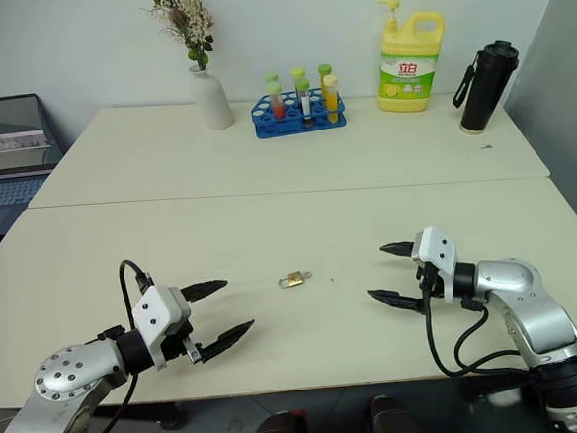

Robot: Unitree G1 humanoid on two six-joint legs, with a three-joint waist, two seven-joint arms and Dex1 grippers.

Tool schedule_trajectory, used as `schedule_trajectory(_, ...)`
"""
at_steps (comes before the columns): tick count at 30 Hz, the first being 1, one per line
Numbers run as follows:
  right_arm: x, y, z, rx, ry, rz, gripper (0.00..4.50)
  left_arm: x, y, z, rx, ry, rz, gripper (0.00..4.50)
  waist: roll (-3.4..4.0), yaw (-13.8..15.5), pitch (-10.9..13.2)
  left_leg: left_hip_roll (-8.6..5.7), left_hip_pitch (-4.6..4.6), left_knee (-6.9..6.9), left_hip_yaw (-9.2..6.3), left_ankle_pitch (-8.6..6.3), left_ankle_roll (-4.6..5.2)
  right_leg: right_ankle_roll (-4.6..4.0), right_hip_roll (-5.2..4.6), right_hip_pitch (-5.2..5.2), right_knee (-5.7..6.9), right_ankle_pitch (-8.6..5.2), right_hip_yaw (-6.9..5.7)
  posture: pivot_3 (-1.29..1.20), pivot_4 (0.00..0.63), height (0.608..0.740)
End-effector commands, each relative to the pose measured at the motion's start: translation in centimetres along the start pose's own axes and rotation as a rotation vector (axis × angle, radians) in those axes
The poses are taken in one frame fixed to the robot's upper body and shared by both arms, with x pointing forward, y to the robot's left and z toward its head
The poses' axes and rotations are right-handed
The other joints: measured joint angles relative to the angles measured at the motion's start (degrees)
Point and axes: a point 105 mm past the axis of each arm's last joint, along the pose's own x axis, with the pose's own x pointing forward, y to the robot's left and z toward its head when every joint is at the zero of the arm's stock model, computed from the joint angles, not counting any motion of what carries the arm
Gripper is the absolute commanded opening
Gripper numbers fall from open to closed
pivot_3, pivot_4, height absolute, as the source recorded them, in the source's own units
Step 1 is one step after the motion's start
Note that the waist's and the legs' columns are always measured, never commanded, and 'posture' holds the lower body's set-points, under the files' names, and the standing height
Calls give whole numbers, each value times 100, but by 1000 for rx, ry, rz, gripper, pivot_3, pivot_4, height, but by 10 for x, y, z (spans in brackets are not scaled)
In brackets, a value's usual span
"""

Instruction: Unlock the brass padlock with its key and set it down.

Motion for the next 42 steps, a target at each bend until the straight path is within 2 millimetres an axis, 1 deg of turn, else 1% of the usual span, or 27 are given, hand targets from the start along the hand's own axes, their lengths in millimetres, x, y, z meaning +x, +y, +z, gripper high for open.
schedule_trajectory(1,-1,-2,7,-34,-33,8,4494,-1,2,13,34,-43,-1,4500,0,0,0,0,0,0,0,0,0,0,0,0,0,0,0,0,150,740)
schedule_trajectory(5,-1,-3,4,-34,-36,8,4494,1,3,14,23,-47,7,4500,0,0,0,-1,0,0,0,0,0,0,0,0,0,0,0,0,150,740)
schedule_trajectory(7,0,-3,4,-35,-38,8,4494,2,4,12,17,-26,11,4500,0,0,0,-1,0,0,1,0,0,0,1,0,0,0,1,0,150,740)
schedule_trajectory(9,1,-3,4,-34,-42,8,4494,4,1,9,5,-7,-20,4500,0,-1,0,0,0,0,0,0,0,0,2,0,0,0,1,0,150,740)
schedule_trajectory(18,4,-4,3,-1,-24,-18,4494,8,8,11,1,-23,-30,4500,0,1,0,-1,0,1,-1,0,0,0,5,0,0,0,1,0,150,740)
schedule_trajectory(21,5,-3,4,14,-26,-13,4494,8,6,10,-39,-19,-66,4500,0,0,0,-1,0,1,0,0,0,0,5,0,1,0,2,0,150,740)
schedule_trajectory(23,7,-2,11,43,-50,-6,4494,10,16,5,-43,10,-12,4500,0,1,0,0,0,1,0,0,0,0,5,0,1,0,1,0,150,740)
schedule_trajectory(25,8,1,14,36,-50,7,4494,12,19,4,-16,23,-6,4500,0,1,0,0,0,2,-4,0,0,0,7,0,2,0,-1,0,150,740)
schedule_trajectory(28,9,5,13,38,-32,17,4494,19,16,4,-8,26,-34,4500,0,1,0,-1,-1,2,-3,0,0,0,10,0,1,0,1,0,150,740)
schedule_trajectory(31,11,7,14,50,-11,12,4494,26,22,2,11,36,-24,4500,0,1,0,-2,-2,2,-4,0,0,0,10,0,1,0,1,0,150,740)
schedule_trajectory(38,14,8,11,114,68,-32,4494,53,25,1,8,51,-88,4500,-1,4,0,-4,-4,4,-6,0,0,0,23,0,2,1,-1,0,150,740)
schedule_trajectory(40,15,9,12,125,70,-42,4494,60,24,1,4,47,-110,4500,-1,3,0,-4,-5,4,-6,0,0,0,23,0,2,1,0,0,150,740)
schedule_trajectory(42,15,11,16,125,65,-42,4494,71,24,3,31,46,-132,4500,-1,4,0,-4,-6,4,-6,0,0,0,24,-1,2,1,0,0,150,740)
